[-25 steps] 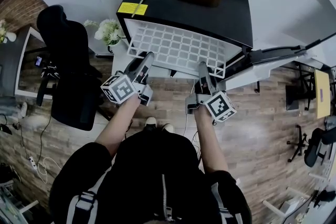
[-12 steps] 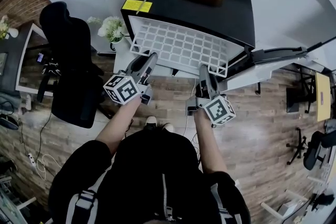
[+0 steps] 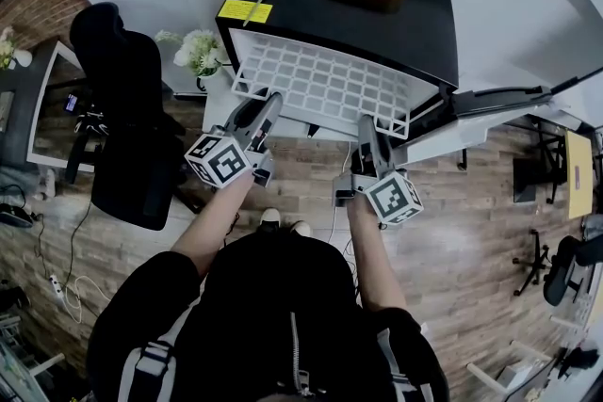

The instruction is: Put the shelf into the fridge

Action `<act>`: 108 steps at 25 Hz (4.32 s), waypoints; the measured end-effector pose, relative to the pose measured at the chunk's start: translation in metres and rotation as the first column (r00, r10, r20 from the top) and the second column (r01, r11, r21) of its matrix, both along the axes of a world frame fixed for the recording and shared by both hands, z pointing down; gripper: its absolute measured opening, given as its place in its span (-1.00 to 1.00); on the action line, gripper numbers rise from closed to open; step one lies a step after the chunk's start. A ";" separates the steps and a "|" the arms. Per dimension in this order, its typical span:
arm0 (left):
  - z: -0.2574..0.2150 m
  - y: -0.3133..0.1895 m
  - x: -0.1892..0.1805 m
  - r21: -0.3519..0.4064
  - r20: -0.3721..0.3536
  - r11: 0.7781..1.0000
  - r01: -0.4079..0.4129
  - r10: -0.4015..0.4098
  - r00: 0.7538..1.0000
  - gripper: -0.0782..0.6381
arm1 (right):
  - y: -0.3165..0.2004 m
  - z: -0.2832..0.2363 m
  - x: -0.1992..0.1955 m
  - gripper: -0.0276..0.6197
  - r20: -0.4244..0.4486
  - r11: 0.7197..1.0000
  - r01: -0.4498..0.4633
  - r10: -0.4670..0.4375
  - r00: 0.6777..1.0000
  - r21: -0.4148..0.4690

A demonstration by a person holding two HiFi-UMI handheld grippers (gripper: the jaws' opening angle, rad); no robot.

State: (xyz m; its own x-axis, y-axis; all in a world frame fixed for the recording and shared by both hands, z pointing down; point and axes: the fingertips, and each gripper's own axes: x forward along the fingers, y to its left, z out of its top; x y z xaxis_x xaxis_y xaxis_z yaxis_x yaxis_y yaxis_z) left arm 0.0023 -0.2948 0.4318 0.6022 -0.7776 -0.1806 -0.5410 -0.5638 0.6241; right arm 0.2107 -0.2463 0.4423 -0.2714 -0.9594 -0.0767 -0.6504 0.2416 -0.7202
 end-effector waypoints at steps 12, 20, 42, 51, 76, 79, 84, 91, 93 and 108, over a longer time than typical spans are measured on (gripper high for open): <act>0.000 -0.011 0.004 -0.002 -0.019 1.000 0.000 0.000 1.000 -0.35 | -0.010 0.000 0.004 -0.50 0.015 1.000 -0.015 0.015 1.000 0.012; 0.002 -0.025 0.005 -0.012 -0.019 1.000 0.003 -0.003 1.000 -0.35 | -0.024 0.006 0.006 -0.51 0.030 1.000 -0.025 0.025 0.999 0.008; 0.009 -0.051 0.013 -0.033 -0.022 0.999 0.003 -0.004 1.000 -0.35 | -0.050 0.006 0.016 -0.51 0.006 0.999 -0.051 0.051 0.999 -0.009; 0.008 -0.063 0.016 -0.036 -0.032 0.999 0.007 -0.008 0.999 -0.35 | -0.062 0.005 0.019 -0.51 0.011 0.998 -0.060 0.060 0.998 -0.004; 0.008 -0.100 0.025 -0.052 -0.054 0.999 0.016 -0.019 0.998 -0.36 | -0.097 0.007 0.028 -0.51 0.032 0.995 -0.096 0.097 0.995 -0.010; 0.008 -0.102 0.025 -0.056 -0.053 0.998 0.017 -0.020 0.998 -0.36 | -0.099 0.006 0.029 -0.51 0.039 0.995 -0.098 0.099 0.994 -0.011; 0.008 -0.107 0.026 -0.065 -0.057 0.998 0.017 -0.021 0.998 -0.37 | -0.103 0.007 0.029 -0.52 0.044 0.994 -0.109 0.110 0.993 -0.017; 0.008 -0.108 0.026 -0.066 -0.060 0.998 0.024 -0.028 0.998 -0.37 | -0.105 0.006 0.029 -0.53 0.062 0.995 -0.100 0.100 0.993 -0.015; 0.008 -0.106 0.026 -0.068 -0.053 0.997 0.024 -0.028 0.998 -0.37 | -0.104 0.006 0.029 -0.52 0.069 0.996 -0.083 0.084 0.994 -0.015; 0.028 -0.043 0.022 0.019 0.361 0.999 0.030 -0.035 0.932 -0.61 | -0.053 0.025 0.011 -0.69 -0.149 0.999 0.028 -0.034 0.988 -0.045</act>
